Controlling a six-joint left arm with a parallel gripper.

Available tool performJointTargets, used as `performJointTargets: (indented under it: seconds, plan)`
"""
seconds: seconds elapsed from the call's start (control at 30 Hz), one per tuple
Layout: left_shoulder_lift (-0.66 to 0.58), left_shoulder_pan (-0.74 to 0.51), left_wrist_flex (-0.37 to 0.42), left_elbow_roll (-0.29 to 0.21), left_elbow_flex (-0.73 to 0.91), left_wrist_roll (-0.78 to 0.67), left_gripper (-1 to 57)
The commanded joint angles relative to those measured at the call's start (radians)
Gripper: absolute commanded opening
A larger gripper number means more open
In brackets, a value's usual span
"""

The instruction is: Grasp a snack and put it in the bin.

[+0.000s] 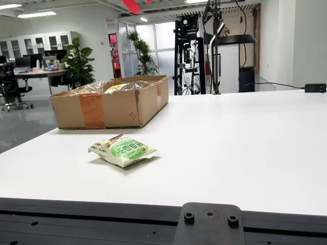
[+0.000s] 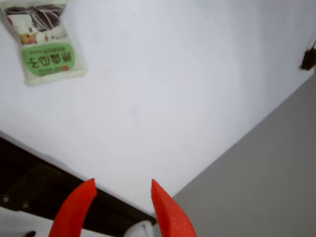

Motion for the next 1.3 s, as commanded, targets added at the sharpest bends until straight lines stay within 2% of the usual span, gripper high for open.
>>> performJointTargets:
  seconds: [0.03,0.27,0.67,1.3]
  plan:
    - [0.006,0.023,-0.036,0.012,0.037,-0.041,23.5]
    - [0.069,0.058,-0.07,0.016,0.059,-0.054,31.2]
    - [0.228,0.084,-0.098,0.013,0.062,0.014,39.0]
    - [0.439,0.068,-0.167,0.015,0.006,-0.006,42.9]
